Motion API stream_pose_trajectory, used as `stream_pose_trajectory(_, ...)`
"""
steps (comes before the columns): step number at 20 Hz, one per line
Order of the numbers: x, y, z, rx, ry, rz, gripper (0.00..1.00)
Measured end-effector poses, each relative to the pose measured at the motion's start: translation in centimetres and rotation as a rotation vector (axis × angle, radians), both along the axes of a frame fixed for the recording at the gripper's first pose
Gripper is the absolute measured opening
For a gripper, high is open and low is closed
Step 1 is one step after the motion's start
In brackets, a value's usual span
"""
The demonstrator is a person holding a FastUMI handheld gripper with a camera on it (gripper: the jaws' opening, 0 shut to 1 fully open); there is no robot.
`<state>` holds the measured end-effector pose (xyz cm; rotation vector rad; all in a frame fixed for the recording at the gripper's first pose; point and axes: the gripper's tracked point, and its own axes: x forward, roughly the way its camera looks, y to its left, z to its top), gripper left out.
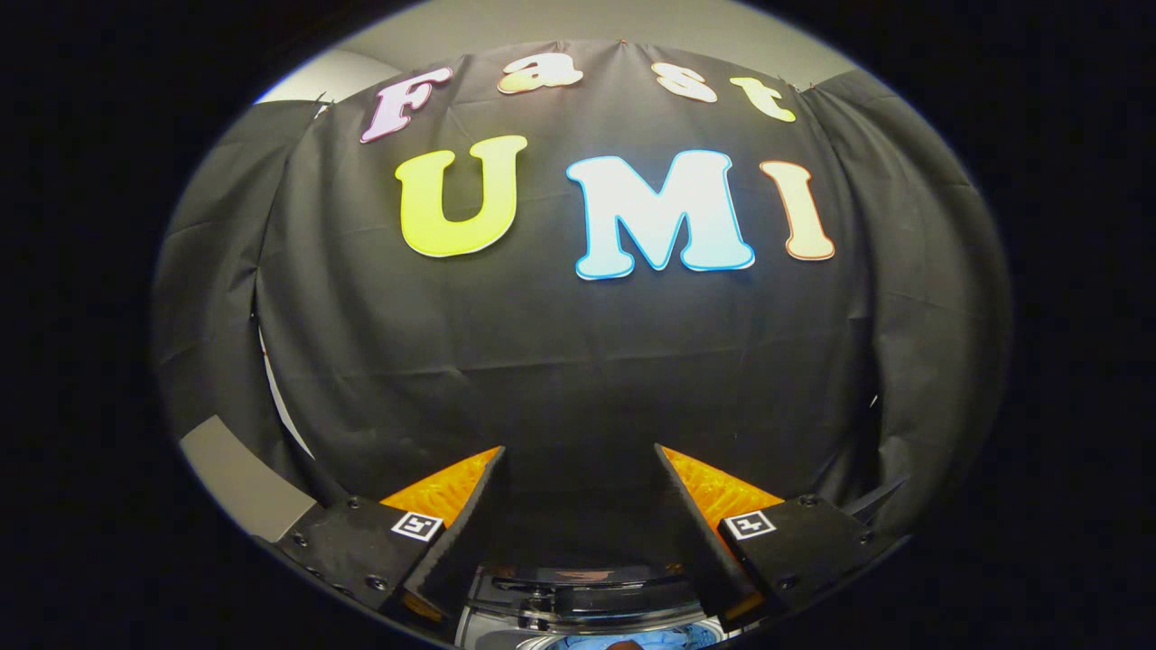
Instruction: Put the clothes into the washing machine and then close the washing machine lid.
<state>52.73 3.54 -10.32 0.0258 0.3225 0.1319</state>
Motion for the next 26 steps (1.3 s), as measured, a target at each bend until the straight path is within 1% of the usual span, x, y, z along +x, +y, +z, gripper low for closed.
stream_pose_trajectory(4, -0.1, 0.0, -2.5, -0.022, 0.059, 0.004, 0.97)
stream_pose_trajectory(6, -0.3, -0.4, -2.1, -0.024, 0.04, -0.002, 0.97)
stream_pose_trajectory(7, -0.6, -0.4, -2.6, -0.024, 0.054, 0.002, 0.96)
stream_pose_trajectory(11, -1.5, -0.5, -2.4, -0.047, 0.043, 0.012, 0.96)
stream_pose_trajectory(17, -4.6, -0.8, -1.8, -0.04, -0.022, 0.02, 0.96)
stream_pose_trajectory(22, -7.0, -0.9, -1.8, -0.036, -0.028, 0.037, 0.96)
stream_pose_trajectory(26, -8.8, -1.2, -2.0, -0.041, -0.039, 0.024, 0.96)
